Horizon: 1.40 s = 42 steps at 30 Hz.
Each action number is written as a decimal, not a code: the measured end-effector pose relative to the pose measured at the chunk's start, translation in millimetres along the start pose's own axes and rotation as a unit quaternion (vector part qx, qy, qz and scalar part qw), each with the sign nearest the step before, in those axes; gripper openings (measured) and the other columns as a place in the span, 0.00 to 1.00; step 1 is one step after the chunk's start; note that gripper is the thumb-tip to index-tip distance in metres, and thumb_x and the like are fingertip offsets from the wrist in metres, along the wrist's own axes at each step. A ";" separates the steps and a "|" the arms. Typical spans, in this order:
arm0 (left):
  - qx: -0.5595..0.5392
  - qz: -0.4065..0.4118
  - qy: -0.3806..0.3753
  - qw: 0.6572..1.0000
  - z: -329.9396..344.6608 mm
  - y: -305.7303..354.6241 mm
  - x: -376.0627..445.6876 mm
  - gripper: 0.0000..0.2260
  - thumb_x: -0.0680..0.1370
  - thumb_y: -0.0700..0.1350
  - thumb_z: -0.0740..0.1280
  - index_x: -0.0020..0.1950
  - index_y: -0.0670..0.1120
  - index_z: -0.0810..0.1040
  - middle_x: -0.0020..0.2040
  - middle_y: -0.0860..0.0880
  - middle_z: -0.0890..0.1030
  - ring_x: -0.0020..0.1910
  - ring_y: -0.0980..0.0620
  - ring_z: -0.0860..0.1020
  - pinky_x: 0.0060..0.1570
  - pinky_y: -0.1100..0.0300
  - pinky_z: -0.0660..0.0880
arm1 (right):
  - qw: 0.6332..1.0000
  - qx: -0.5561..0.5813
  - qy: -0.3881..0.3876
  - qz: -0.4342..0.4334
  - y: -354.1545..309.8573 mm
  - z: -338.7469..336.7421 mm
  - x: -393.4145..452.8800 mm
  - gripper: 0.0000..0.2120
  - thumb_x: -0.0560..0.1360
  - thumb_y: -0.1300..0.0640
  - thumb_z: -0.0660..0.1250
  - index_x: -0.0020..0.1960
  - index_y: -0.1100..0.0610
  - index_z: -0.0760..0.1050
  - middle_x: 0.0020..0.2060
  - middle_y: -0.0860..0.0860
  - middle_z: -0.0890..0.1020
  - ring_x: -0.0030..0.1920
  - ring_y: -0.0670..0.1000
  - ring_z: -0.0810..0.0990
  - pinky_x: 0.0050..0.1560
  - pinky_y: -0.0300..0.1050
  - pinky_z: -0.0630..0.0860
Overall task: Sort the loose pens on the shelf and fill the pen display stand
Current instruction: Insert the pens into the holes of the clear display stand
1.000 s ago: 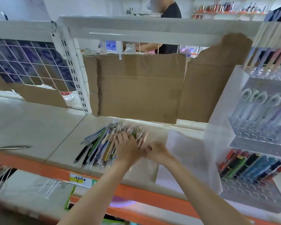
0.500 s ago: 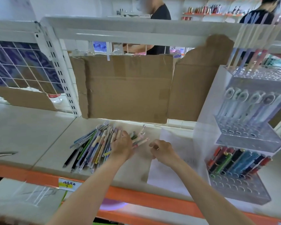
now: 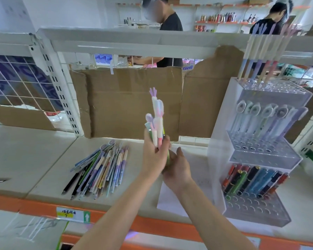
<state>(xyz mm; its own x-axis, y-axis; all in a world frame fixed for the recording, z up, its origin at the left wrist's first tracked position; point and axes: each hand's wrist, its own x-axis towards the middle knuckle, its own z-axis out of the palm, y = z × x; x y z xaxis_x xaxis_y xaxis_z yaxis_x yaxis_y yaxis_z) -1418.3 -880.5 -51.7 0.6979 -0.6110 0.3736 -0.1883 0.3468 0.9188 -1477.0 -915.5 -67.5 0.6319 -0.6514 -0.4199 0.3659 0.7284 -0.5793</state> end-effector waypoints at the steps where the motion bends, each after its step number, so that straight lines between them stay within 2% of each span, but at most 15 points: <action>1: 0.021 0.002 -0.006 1.000 4.2 -5.1 -5.8 0.11 0.73 0.44 0.65 0.55 0.50 0.72 0.37 0.55 0.78 0.36 0.55 0.79 0.38 0.64 0.74 | 1.000 0.026 0.000 0.001 -3.3 2.6 -0.9 0.25 0.82 0.44 0.47 0.57 0.59 0.77 0.55 0.58 0.80 0.57 0.56 0.77 0.64 0.47 0.69; 3: 0.045 -0.025 -0.008 0.999 8.8 -14.6 -12.3 0.09 0.73 0.46 0.65 0.53 0.49 0.73 0.39 0.51 0.79 0.39 0.54 0.79 0.41 0.60 0.75 | 1.000 0.030 -0.003 0.006 -8.1 4.7 -4.4 0.25 0.82 0.45 0.49 0.56 0.60 0.78 0.52 0.59 0.81 0.56 0.57 0.78 0.66 0.50 0.69; 7: 0.034 -0.044 -0.033 0.998 4.5 -22.9 -6.6 0.05 0.76 0.38 0.65 0.48 0.47 0.73 0.33 0.55 0.77 0.33 0.60 0.77 0.34 0.67 0.72 | 0.985 -0.156 -0.013 -0.068 -21.2 -9.2 -5.2 0.26 0.82 0.45 0.49 0.54 0.64 0.77 0.42 0.55 0.84 0.38 0.47 0.81 0.44 0.37 0.76; 10: 0.033 -0.036 -0.120 0.992 -0.7 -23.5 -4.9 0.07 0.75 0.37 0.62 0.46 0.49 0.73 0.30 0.56 0.76 0.31 0.59 0.75 0.31 0.70 0.71 | 0.945 -0.277 -0.042 -0.168 -40.9 -10.7 -9.1 0.27 0.76 0.40 0.58 0.63 0.60 0.73 0.59 0.54 0.79 0.60 0.51 0.77 0.62 0.44 0.70; 12: 0.046 -0.034 -0.165 0.985 0.4 -26.1 -7.6 0.07 0.72 0.40 0.60 0.44 0.51 0.73 0.32 0.56 0.75 0.33 0.56 0.75 0.33 0.68 0.72 | 0.919 -0.315 -0.097 -0.216 -52.2 -7.3 -14.2 0.30 0.70 0.40 0.69 0.66 0.54 0.68 0.61 0.52 0.78 0.64 0.53 0.75 0.59 0.46 0.70; 16: 0.074 0.005 -0.216 0.974 6.9 -38.0 -12.5 0.19 0.76 0.37 0.59 0.65 0.53 0.70 0.53 0.65 0.77 0.52 0.65 0.76 0.47 0.71 0.73 | 0.860 -0.411 -0.153 -0.259 -53.4 -4.4 -21.5 0.45 0.61 0.50 0.77 0.71 0.42 0.56 0.56 0.42 0.77 0.56 0.38 0.77 0.51 0.33 0.74; 21: 0.146 -0.001 -0.189 0.971 11.1 -62.0 -24.9 0.19 0.74 0.38 0.60 0.58 0.60 0.69 0.46 0.70 0.77 0.48 0.69 0.76 0.43 0.77 0.69 | 0.822 -0.441 -0.029 -0.358 -31.0 -10.2 -12.2 0.29 0.67 0.66 0.73 0.56 0.44 0.62 0.40 0.47 0.75 0.42 0.43 0.76 0.46 0.32 0.72; 24: 0.176 -0.022 -0.166 0.970 9.2 -81.5 -30.9 0.15 0.75 0.35 0.62 0.59 0.47 0.74 0.45 0.66 0.76 0.46 0.75 0.74 0.39 0.79 0.67 | 0.826 -0.425 -0.023 -0.371 -16.7 -18.1 -5.8 0.28 0.68 0.68 0.71 0.53 0.43 0.61 0.39 0.52 0.73 0.39 0.45 0.75 0.42 0.27 0.71; 26: 0.203 -0.032 -0.157 0.966 9.1 -88.2 -36.8 0.13 0.75 0.37 0.63 0.58 0.49 0.74 0.46 0.67 0.74 0.46 0.79 0.72 0.38 0.80 0.66 | 0.830 -0.425 -0.023 -0.360 -10.0 -21.9 -3.5 0.32 0.67 0.65 0.72 0.56 0.39 0.60 0.45 0.51 0.75 0.44 0.44 0.76 0.44 0.27 0.71; 29: 0.231 -0.075 -0.161 0.957 6.7 -90.4 -38.1 0.16 0.77 0.42 0.62 0.64 0.41 0.71 0.48 0.58 0.74 0.51 0.66 0.75 0.41 0.77 0.67 | 0.835 -0.427 -0.016 -0.346 -3.6 -24.7 1.1 0.34 0.66 0.64 0.73 0.58 0.36 0.59 0.49 0.43 0.74 0.46 0.37 0.77 0.44 0.25 0.70; 31: 0.270 -0.083 -0.185 0.941 7.2 -90.0 -37.0 0.16 0.79 0.37 0.60 0.66 0.36 0.69 0.52 0.51 0.73 0.52 0.55 0.74 0.42 0.79 0.66 | 0.832 -0.442 -0.005 -0.336 -0.9 -25.4 3.8 0.34 0.68 0.65 0.72 0.60 0.39 0.58 0.49 0.39 0.74 0.47 0.36 0.76 0.44 0.24 0.69; 34: 0.277 -0.054 -0.205 0.937 8.9 -75.8 -35.6 0.17 0.76 0.36 0.62 0.65 0.41 0.71 0.52 0.52 0.78 0.50 0.55 0.77 0.39 0.79 0.64 | 0.827 -0.458 0.038 -0.323 -8.1 -21.1 1.6 0.21 0.71 0.66 0.68 0.50 0.44 0.62 0.39 0.46 0.75 0.36 0.45 0.76 0.34 0.27 0.70; 37: 0.149 -0.101 -0.241 0.954 2.9 -45.4 -26.0 0.14 0.68 0.43 0.66 0.51 0.56 0.76 0.38 0.60 0.81 0.38 0.61 0.78 0.37 0.71 0.71 | 0.843 -0.437 0.046 -0.310 -34.2 -6.2 -10.6 0.14 0.71 0.66 0.67 0.43 0.52 0.63 0.32 0.52 0.71 0.30 0.51 0.70 0.33 0.42 0.71; 39: 0.051 -0.152 -0.324 0.932 -4.1 -21.8 -16.0 0.10 0.63 0.46 0.69 0.43 0.52 0.76 0.34 0.53 0.81 0.36 0.54 0.79 0.40 0.63 0.73 | 0.861 -0.398 0.020 -0.315 -57.8 5.7 -24.8 0.09 0.70 0.68 0.66 0.45 0.62 0.67 0.32 0.56 0.71 0.33 0.53 0.71 0.33 0.43 0.70; 42: -0.116 -0.232 -0.420 0.870 -6.8 8.8 -5.3 0.22 0.60 0.48 0.77 0.44 0.39 0.72 0.33 0.45 0.80 0.32 0.46 0.80 0.38 0.55 0.76 | 0.909 -0.299 -0.084 -0.277 -88.4 20.8 -51.6 0.03 0.71 0.71 0.64 0.41 0.66 0.72 0.30 0.58 0.76 0.30 0.54 0.77 0.29 0.40 0.75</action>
<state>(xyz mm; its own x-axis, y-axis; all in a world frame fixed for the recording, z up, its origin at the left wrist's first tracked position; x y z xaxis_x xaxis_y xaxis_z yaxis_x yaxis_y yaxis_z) -1419.0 -869.3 -46.5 -0.1067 -0.9941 0.0193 0.1908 -0.0014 0.9816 -1527.7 -941.9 20.0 0.5779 -0.8046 0.1365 0.2552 0.0193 -0.9667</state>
